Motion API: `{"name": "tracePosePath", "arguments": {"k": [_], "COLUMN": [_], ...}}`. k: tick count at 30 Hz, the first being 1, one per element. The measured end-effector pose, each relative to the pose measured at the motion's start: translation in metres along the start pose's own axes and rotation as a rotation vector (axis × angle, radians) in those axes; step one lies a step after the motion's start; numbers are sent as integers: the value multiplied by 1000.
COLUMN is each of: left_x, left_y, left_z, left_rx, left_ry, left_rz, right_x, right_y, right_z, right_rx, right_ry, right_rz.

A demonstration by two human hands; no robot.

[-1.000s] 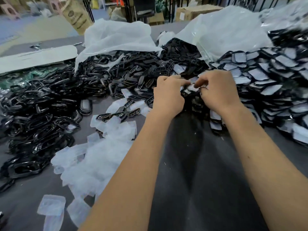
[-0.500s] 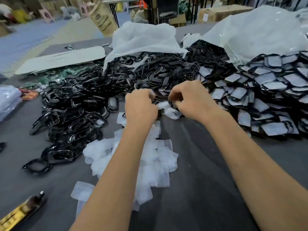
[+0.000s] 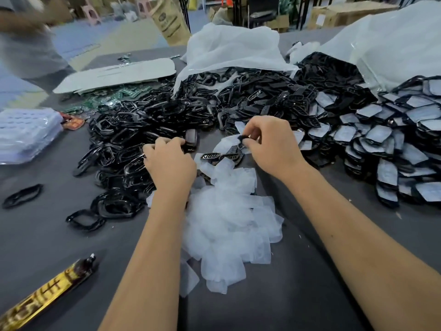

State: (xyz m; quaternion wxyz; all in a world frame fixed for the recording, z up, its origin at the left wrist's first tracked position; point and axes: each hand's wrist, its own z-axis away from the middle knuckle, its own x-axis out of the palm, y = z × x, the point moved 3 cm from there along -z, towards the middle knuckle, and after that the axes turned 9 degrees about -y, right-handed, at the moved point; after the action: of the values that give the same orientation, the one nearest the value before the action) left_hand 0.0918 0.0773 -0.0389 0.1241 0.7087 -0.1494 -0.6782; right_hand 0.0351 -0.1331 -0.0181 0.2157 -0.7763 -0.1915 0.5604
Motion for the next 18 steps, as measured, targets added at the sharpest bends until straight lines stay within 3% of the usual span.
{"name": "tracePosePath", "arguments": {"k": [4,7,14,18], "left_x": [-3,-4,-9,-2], "left_y": [-6,-11,2,12], "left_z": [-4,-6,2,4], "left_rx": [32,57,242,214], "left_ry": [51,91,237,40], "left_rz": [34,209,602,1065], "right_x": [9,18,32,32], "right_y": [-9,-16,-6,-3], "right_z": [-4,1,7,8], "right_rx": [14,4,59,88], "right_ry": [86,149,123,89], "right_rz": [-227,-380,-660,-887]}}
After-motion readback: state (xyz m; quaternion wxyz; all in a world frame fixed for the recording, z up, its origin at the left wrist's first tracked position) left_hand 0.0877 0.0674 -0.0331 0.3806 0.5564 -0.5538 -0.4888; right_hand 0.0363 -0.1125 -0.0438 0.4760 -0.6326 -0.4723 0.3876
